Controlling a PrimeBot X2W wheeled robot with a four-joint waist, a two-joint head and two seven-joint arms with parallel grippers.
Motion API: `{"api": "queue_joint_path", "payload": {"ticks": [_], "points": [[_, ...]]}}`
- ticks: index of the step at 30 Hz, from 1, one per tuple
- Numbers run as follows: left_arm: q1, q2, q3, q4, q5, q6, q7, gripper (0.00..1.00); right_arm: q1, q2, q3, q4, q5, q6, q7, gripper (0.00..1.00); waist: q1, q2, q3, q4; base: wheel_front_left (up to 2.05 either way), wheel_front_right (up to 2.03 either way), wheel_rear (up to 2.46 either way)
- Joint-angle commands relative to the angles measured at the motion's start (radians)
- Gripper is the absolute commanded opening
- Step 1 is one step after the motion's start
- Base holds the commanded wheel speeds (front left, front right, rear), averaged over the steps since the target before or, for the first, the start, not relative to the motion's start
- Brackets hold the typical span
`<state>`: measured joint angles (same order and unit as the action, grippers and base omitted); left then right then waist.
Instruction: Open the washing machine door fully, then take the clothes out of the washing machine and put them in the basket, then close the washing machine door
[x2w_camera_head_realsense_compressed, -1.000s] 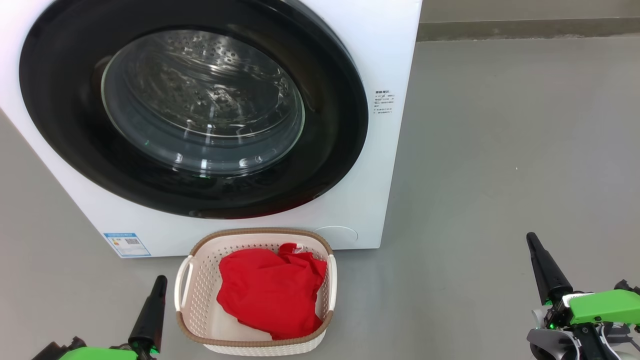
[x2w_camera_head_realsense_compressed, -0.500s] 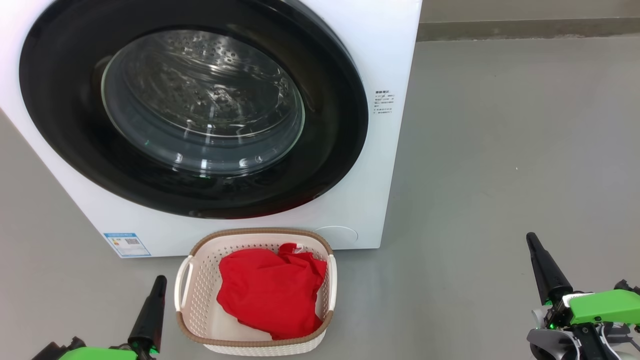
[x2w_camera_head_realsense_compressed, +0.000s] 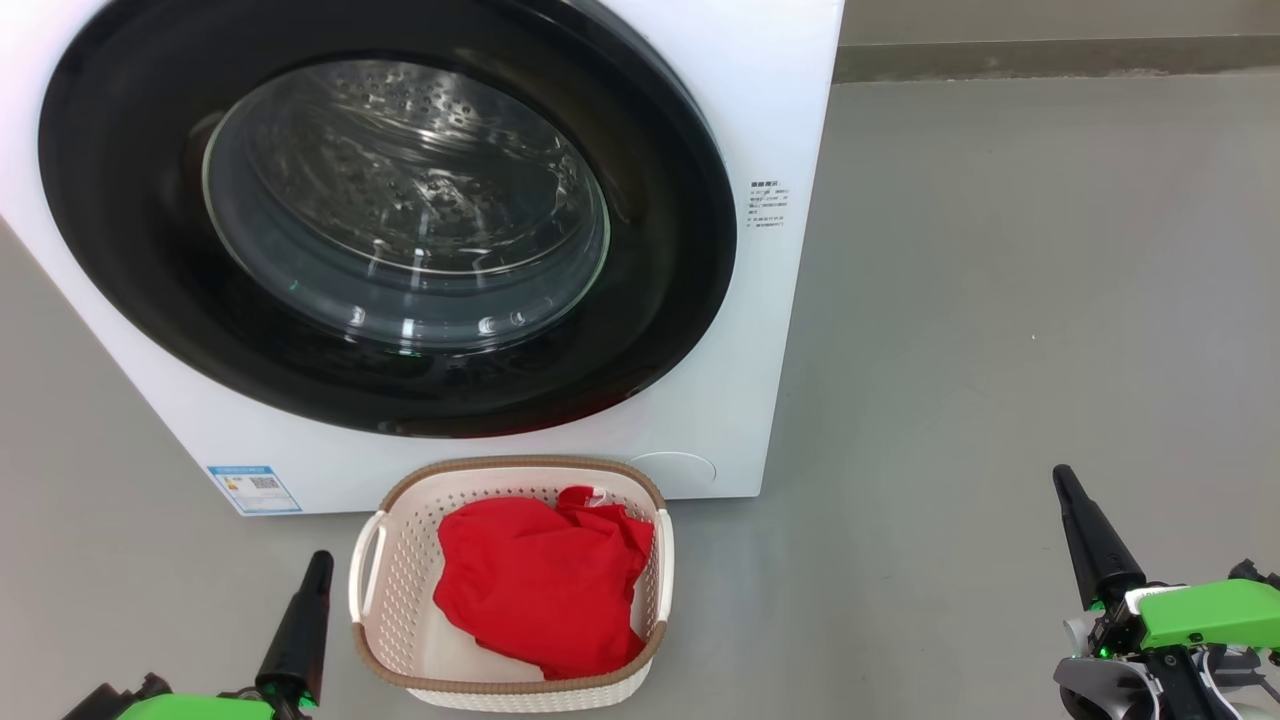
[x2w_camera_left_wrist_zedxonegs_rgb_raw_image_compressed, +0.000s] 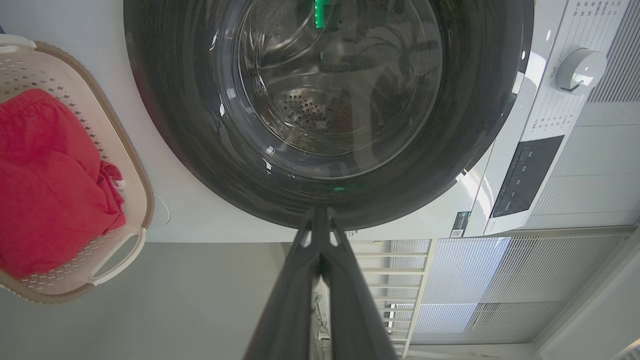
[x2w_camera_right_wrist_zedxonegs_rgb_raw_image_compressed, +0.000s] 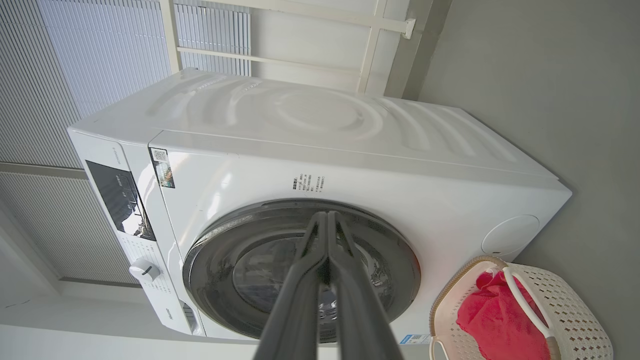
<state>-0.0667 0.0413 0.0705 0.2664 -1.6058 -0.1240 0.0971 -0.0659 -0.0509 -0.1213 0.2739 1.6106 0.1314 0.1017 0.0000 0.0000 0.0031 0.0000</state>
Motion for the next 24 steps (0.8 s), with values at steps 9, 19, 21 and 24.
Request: {"api": "queue_joint_path", "payload": {"ticks": [9,19,21,24], "points": [[-0.041,0.013,0.038,-0.021,-0.007,-0.007,0.012,0.0,-0.041,-0.004,0.013,-0.029,0.002,-0.001,0.007,0.0,0.0,0.0,0.0,0.0,0.0,0.0,0.0],[-0.041,0.013,0.039,-0.021,-0.006,-0.007,0.013,0.0,-0.042,-0.003,0.012,-0.029,0.002,-0.001,0.008,0.0,0.0,0.0,0.0,0.0,0.0,0.0,0.0],[-0.041,0.012,0.039,-0.021,-0.006,-0.007,0.013,0.0,-0.042,-0.003,0.012,-0.029,0.002,-0.001,0.008,0.0,0.0,0.0,0.0,0.0,0.0,0.0,0.0],[-0.041,0.012,0.04,-0.021,-0.006,-0.007,0.013,0.0,-0.042,-0.003,0.012,-0.029,0.001,-0.001,0.008,0.0,0.0,0.0,0.0,0.0,0.0,0.0,0.0]]}}
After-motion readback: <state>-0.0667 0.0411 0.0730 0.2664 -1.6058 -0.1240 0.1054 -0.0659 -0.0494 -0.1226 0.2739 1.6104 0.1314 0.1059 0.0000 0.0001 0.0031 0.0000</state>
